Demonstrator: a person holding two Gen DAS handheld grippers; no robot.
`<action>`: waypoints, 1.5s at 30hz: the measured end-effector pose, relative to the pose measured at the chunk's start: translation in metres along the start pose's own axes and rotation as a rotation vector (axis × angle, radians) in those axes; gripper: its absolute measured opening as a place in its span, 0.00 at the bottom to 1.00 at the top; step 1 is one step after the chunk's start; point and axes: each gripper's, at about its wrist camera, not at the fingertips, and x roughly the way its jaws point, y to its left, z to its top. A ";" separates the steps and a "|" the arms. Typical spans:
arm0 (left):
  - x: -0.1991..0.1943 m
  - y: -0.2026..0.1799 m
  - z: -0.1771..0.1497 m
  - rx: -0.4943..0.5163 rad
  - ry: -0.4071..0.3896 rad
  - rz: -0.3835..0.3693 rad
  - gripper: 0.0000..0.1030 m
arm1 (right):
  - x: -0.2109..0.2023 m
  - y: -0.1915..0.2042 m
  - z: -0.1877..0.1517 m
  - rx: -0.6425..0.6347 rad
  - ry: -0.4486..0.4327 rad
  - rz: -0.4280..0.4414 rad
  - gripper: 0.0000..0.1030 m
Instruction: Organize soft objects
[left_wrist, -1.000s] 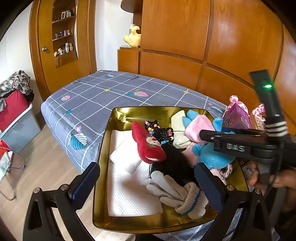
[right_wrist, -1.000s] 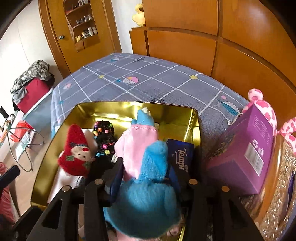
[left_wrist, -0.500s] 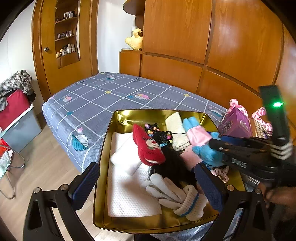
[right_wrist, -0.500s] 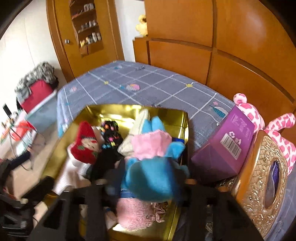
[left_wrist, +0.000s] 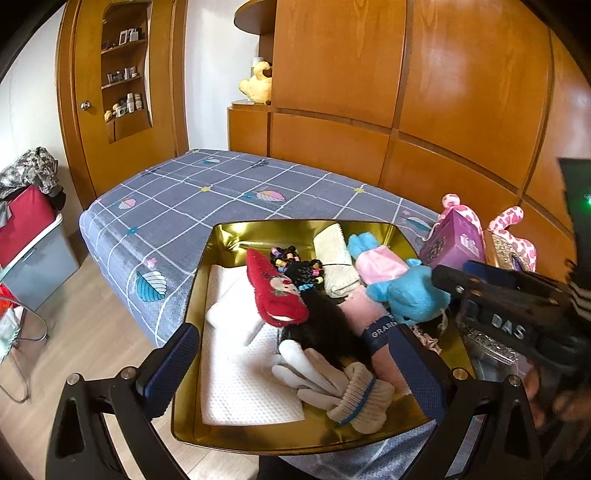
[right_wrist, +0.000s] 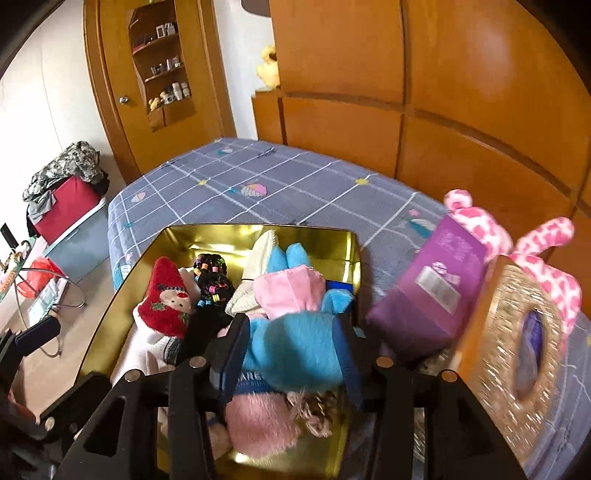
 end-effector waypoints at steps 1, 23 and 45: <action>-0.001 -0.001 -0.001 -0.001 -0.002 -0.003 1.00 | -0.005 0.000 -0.003 0.002 -0.011 -0.015 0.46; -0.023 -0.049 -0.015 0.054 -0.081 0.026 1.00 | -0.070 -0.031 -0.071 0.158 -0.114 -0.256 0.46; -0.023 -0.042 -0.014 0.025 -0.073 0.022 1.00 | -0.069 -0.020 -0.071 0.129 -0.121 -0.252 0.46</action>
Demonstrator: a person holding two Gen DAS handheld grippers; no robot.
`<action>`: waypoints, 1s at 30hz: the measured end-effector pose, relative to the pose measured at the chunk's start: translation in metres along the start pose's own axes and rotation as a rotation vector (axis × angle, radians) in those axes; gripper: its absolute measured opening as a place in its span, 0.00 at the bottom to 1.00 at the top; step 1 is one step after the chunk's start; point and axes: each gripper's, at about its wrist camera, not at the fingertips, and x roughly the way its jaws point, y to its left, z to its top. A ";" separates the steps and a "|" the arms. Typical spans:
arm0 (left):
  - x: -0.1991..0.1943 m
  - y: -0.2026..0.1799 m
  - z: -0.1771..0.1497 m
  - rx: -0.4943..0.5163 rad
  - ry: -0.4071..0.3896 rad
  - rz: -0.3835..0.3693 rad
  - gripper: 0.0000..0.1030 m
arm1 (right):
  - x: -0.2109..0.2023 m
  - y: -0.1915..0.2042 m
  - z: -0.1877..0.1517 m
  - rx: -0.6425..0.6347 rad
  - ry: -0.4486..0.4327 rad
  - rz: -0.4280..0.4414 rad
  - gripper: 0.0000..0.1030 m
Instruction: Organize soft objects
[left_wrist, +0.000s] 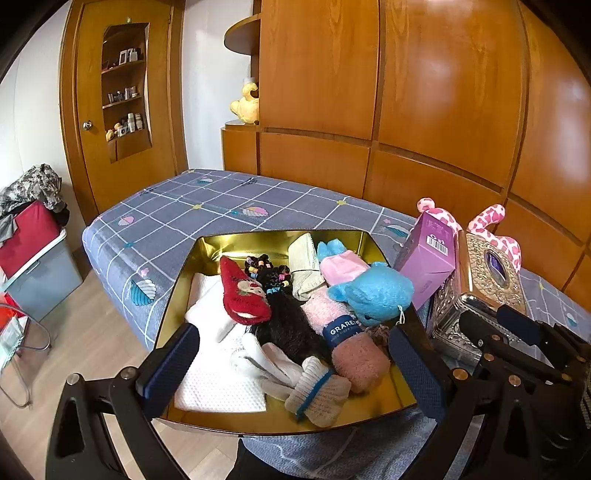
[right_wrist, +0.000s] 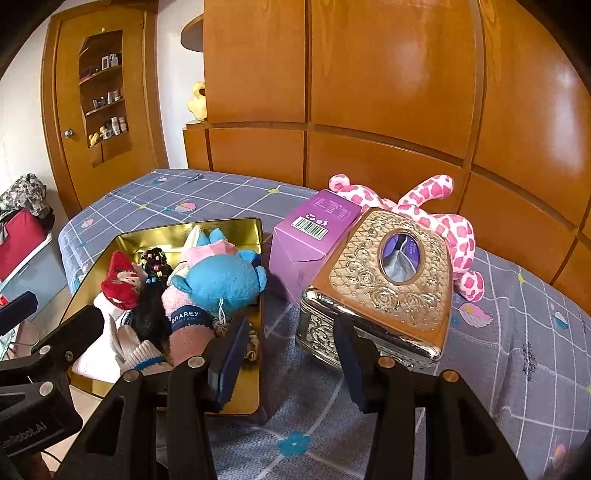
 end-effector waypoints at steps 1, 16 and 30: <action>0.000 0.000 0.000 -0.001 -0.001 0.001 1.00 | 0.000 0.000 0.000 -0.001 0.001 0.000 0.46; -0.002 0.001 0.000 -0.003 -0.003 0.003 1.00 | 0.000 0.000 -0.001 0.004 0.002 0.005 0.46; -0.004 0.002 0.000 -0.005 -0.005 -0.003 1.00 | -0.001 0.000 -0.001 0.006 0.003 0.005 0.46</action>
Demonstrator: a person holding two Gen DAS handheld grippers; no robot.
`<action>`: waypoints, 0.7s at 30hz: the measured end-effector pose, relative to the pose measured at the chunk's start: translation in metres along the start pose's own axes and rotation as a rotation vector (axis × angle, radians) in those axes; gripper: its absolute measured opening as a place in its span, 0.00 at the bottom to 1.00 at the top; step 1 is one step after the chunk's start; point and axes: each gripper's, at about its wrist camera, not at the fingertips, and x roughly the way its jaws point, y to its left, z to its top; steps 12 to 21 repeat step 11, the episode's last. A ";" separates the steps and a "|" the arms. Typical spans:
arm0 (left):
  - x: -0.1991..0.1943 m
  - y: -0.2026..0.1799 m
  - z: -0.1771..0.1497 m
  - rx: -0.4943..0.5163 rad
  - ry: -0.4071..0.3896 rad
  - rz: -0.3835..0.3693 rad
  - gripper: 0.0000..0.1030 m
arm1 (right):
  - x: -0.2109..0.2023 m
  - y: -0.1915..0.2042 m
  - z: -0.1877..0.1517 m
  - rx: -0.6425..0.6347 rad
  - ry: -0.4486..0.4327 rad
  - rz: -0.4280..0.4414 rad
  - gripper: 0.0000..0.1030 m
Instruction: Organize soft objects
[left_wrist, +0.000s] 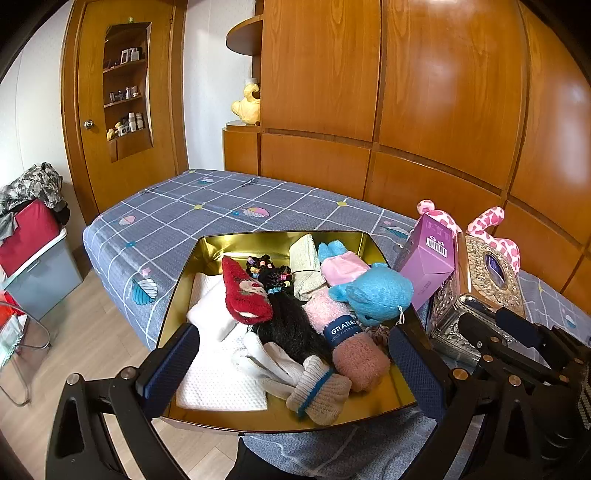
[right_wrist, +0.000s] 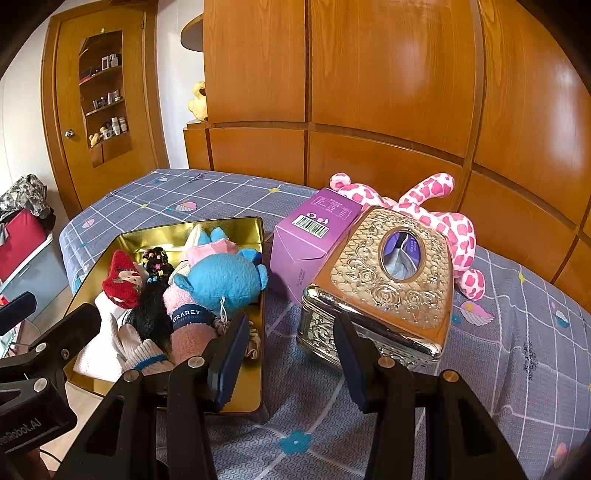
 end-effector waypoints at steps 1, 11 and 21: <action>-0.001 0.000 0.000 -0.002 -0.003 -0.001 0.99 | 0.000 0.000 0.000 -0.001 0.000 0.000 0.46; -0.003 0.002 0.000 -0.006 -0.014 -0.013 0.96 | -0.006 -0.004 0.000 0.012 -0.022 -0.003 0.46; -0.003 0.002 0.000 -0.006 -0.014 -0.013 0.96 | -0.006 -0.004 0.000 0.012 -0.022 -0.003 0.46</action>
